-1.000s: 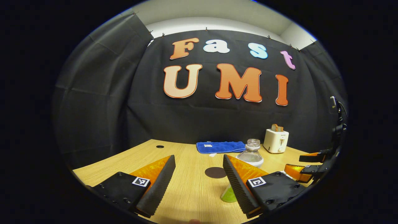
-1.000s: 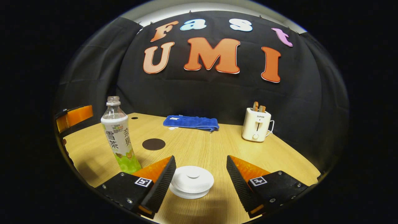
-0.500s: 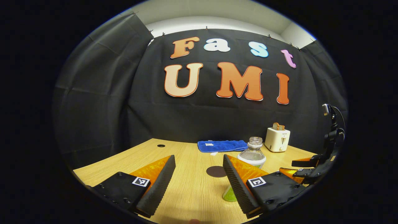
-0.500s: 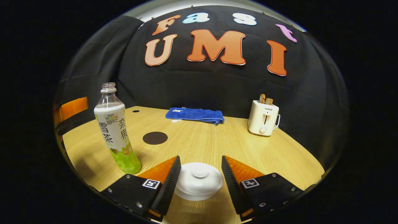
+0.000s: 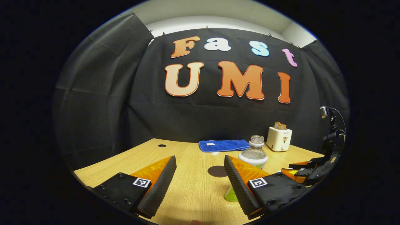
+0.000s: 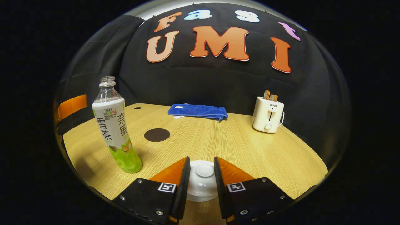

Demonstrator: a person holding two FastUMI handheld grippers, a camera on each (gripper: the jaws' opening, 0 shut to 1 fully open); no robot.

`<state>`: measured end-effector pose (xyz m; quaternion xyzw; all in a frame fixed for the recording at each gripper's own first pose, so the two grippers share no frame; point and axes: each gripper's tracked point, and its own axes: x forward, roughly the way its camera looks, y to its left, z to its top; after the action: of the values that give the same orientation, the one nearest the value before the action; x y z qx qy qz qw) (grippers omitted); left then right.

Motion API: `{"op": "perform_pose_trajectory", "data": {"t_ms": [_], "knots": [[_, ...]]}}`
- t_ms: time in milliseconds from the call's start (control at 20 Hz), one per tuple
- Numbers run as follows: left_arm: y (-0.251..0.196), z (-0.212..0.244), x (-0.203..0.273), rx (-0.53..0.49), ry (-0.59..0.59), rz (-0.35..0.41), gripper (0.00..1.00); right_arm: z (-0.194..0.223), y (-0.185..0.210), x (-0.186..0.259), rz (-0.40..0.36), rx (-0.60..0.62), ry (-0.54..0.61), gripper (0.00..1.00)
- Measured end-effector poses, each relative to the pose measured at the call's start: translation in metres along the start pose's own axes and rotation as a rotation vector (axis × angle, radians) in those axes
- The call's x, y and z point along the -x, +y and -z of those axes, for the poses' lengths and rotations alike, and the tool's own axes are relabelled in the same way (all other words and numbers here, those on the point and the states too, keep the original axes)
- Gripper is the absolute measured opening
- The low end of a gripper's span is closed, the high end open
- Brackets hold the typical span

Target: Open the teacup lid with one hand, grasp the water bottle and pour water into the teacup with the other hand; after pouring, place the water bottle on the coaster and then close the teacup lid.

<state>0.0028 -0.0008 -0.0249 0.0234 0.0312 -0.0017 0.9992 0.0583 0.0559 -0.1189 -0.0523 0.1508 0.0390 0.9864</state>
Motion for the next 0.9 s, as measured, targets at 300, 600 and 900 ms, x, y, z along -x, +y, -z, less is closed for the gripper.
{"op": "perform_pose_trajectory", "data": {"t_ms": [300, 600, 900], "knots": [[0.002, -0.001, 0.000, 0.004, 0.000, -0.008, 0.99, -0.001, -0.004, -0.001, 0.005, -0.026, -0.004, 0.25], [-0.008, -0.006, 0.003, 0.005, -0.015, 0.015, 0.99, -0.019, -0.013, 0.009, -0.003, -0.109, -0.059, 0.20], [-0.029, -0.003, 0.012, 0.044, -0.018, 0.062, 0.99, -0.037, -0.061, 0.027, 0.078, -0.163, -0.120, 0.21]]}}
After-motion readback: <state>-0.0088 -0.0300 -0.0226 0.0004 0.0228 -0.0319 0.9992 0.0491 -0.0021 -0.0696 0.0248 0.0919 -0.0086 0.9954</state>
